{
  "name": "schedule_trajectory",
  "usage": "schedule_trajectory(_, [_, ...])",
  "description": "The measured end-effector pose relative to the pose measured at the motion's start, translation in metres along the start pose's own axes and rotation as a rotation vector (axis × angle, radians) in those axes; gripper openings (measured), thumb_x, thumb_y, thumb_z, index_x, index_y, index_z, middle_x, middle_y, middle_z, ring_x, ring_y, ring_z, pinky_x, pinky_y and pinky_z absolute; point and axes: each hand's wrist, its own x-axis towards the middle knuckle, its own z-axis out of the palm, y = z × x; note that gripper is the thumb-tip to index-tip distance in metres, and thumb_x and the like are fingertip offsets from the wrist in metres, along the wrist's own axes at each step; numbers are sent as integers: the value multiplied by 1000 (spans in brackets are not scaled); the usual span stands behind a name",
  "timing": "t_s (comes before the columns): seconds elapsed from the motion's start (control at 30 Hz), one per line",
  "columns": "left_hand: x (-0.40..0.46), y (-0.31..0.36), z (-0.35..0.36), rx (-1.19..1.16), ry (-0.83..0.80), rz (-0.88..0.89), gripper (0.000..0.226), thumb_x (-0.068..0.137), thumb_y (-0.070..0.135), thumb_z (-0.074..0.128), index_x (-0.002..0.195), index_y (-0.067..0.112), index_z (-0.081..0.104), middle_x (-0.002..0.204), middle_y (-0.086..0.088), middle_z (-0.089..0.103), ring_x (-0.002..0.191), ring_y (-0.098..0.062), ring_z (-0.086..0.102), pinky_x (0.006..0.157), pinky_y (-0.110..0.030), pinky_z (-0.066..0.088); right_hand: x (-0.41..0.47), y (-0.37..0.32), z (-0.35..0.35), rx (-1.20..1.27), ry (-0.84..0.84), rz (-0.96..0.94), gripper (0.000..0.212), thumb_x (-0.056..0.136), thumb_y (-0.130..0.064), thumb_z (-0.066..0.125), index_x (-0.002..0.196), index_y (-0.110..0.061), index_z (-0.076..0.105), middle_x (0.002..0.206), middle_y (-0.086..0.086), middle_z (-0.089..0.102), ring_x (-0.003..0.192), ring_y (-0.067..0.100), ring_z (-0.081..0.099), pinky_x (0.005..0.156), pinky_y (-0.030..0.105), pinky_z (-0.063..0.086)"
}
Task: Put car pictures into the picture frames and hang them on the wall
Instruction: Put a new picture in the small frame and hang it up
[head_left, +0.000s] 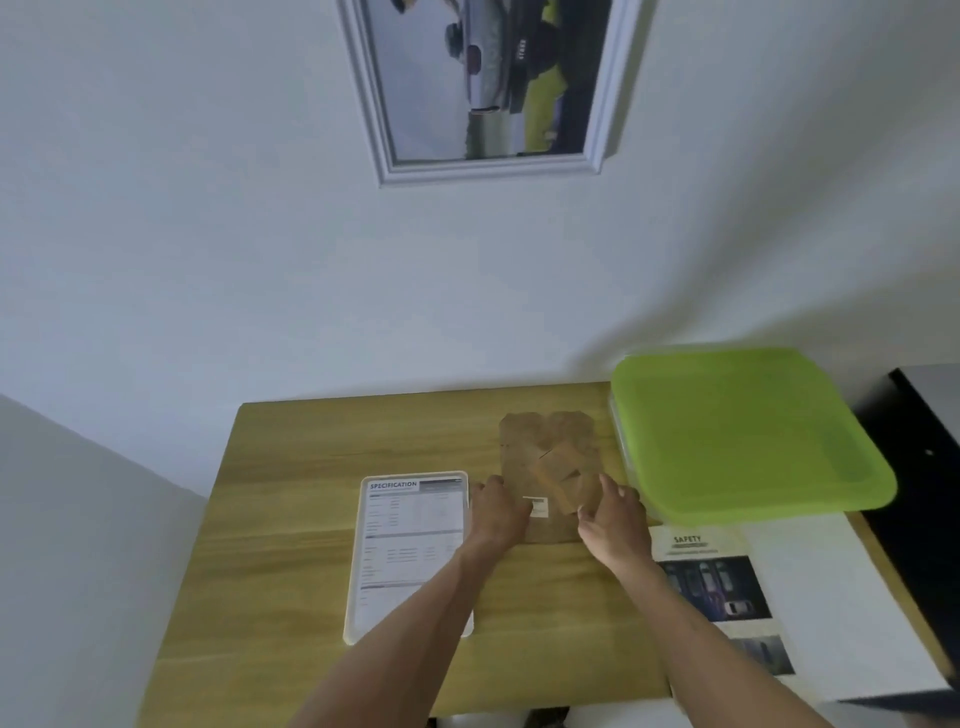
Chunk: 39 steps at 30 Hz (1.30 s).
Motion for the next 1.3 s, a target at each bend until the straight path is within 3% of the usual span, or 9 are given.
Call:
schedule_trajectory(0.13, [9,15,17,-150,77,-174,47,77,22,59,122,8,55,121,-12,57,104,-30,59,86,-38,51,11,-4,-3,42,-31,22,62,94,-25,56,150,-16,31,143,17,38,130,35,42,93,42,49])
schedule_trajectory(0.23, [11,17,13,-269,93,-270,43,74,17,65,114,5,59,114,-12,63,101,-30,62,82,-36,54,17,-7,-2,160,-31,100,51,89,-31,54,136,-13,44,126,19,51,110,38,55,77,38,50])
schedule_trajectory(0.4, [18,5,-14,-325,131,-254,41,71,7,61,111,12,66,110,-7,69,103,-27,64,89,-39,55,14,-12,-5,474,-40,172,33,89,-20,56,120,-7,58,88,0,65,70,17,62,58,32,52])
schedule_trajectory(0.47, [16,0,-29,-368,147,-224,33,68,8,61,100,15,68,99,-7,72,96,-26,67,84,-41,57,7,-16,-5,549,-27,149,28,89,-16,60,116,-9,61,83,-6,61,70,13,57,70,36,51])
schedule_trajectory(0.67, [-7,-36,-82,-451,157,-112,27,77,5,66,100,17,67,86,-5,72,79,-23,71,68,-40,60,-22,-45,14,715,-63,39,52,80,-17,78,128,-15,57,113,-1,62,104,18,60,89,32,48])
schedule_trajectory(0.83, [-31,-88,-128,-341,161,-13,38,75,-2,65,109,15,66,76,-4,66,63,-16,67,53,-24,50,-53,-64,42,719,-179,-57,50,76,-3,78,120,-19,60,98,1,72,93,21,70,88,43,57])
schedule_trajectory(1.03, [-49,-154,-147,-296,108,-39,55,67,-11,65,115,17,65,77,-1,65,67,-16,65,67,-32,56,-94,-71,85,622,-179,-112,56,76,-2,80,125,-19,59,102,-1,67,100,18,66,95,39,54])
schedule_trajectory(1.1, [-54,-168,-145,-295,111,-35,53,69,-8,65,115,18,66,76,-1,67,68,-16,66,65,-30,56,-105,-70,96,578,-160,-117,55,78,-3,79,126,-20,58,101,-5,66,101,16,65,93,34,53])
schedule_trajectory(1.3, [-65,-188,-135,-265,122,11,46,73,0,69,114,20,66,84,2,68,73,-12,66,59,-18,50,-122,-68,107,510,-103,-72,50,82,0,73,126,-19,58,88,-9,62,78,0,59,64,13,43])
